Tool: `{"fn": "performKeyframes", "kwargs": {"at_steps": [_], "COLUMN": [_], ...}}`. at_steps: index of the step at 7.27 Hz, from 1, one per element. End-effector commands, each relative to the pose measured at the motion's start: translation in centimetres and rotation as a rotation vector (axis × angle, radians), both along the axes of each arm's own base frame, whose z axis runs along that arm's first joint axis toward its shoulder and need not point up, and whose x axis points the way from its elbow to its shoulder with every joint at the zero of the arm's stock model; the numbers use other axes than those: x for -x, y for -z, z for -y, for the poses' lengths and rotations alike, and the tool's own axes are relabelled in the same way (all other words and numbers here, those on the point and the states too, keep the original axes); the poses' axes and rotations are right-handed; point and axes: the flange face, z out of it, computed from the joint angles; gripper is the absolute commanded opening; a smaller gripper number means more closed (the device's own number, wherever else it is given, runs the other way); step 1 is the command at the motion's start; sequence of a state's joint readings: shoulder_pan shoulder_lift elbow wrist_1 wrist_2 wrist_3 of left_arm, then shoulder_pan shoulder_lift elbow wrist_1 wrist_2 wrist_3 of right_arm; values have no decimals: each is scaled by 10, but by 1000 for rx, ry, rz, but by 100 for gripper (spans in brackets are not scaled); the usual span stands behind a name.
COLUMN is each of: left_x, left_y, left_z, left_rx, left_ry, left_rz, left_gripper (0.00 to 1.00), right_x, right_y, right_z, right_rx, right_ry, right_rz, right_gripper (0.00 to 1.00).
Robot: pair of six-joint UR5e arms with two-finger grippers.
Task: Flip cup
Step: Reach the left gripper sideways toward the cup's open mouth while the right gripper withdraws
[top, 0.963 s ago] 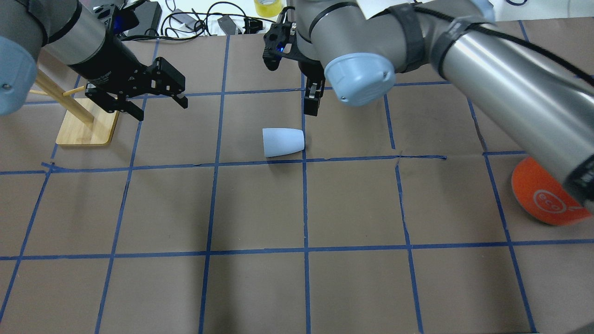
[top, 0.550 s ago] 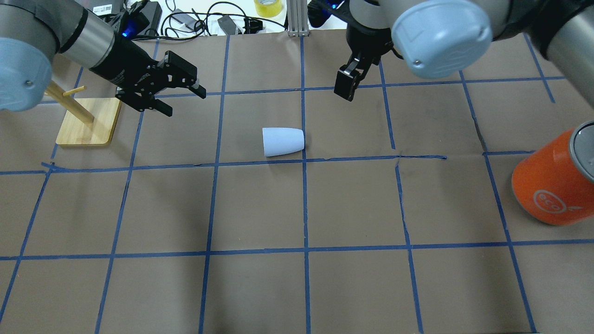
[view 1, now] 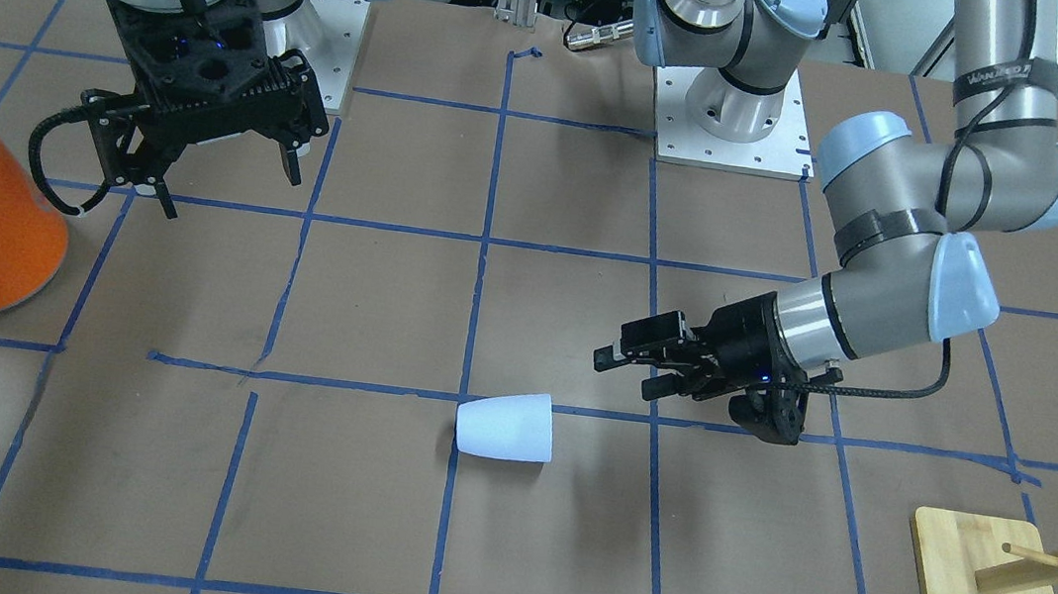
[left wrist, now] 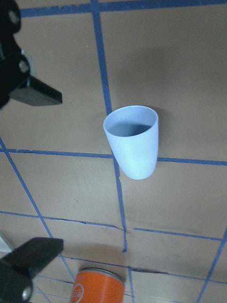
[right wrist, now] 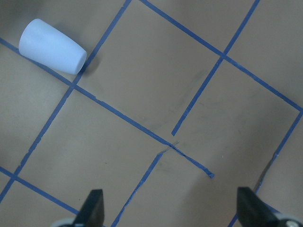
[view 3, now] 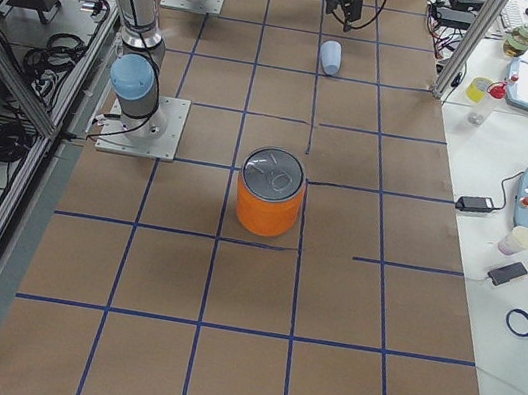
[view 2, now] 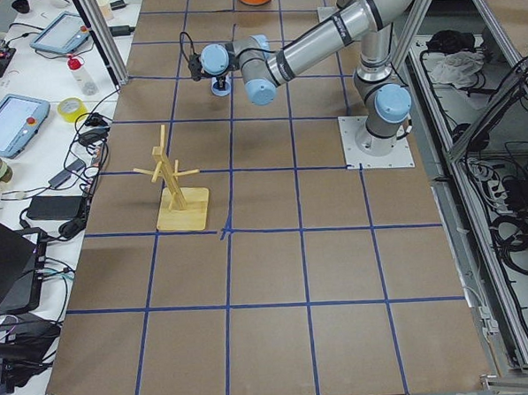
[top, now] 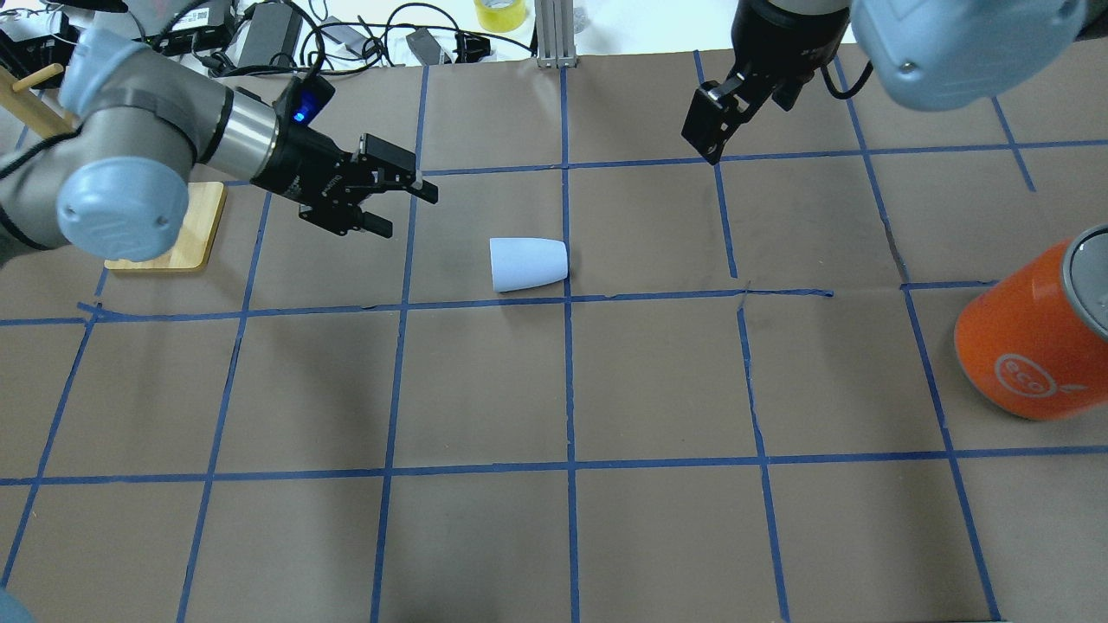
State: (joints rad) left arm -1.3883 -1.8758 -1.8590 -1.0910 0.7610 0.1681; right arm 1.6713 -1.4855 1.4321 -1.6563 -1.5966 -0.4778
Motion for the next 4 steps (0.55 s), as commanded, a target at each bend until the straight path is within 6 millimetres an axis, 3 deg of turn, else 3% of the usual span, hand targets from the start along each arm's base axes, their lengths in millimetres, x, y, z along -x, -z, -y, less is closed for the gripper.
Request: {"fn": "performKeyframes", "kwargs": {"at_steps": [1, 4], "left_x": [6, 12], "left_y": [51, 99], "left_z": [11, 25], "left_rx": [-6, 51], "left_ry": [-14, 5], "left_rz": [-120, -125], "left_gripper": [100, 100], "right_x": [4, 3], "right_y": [-2, 2], "right_z": [-1, -1], "right_rx": [2, -3], "right_ry": [9, -3], "right_rz": [2, 1], "right_gripper": [100, 100]}}
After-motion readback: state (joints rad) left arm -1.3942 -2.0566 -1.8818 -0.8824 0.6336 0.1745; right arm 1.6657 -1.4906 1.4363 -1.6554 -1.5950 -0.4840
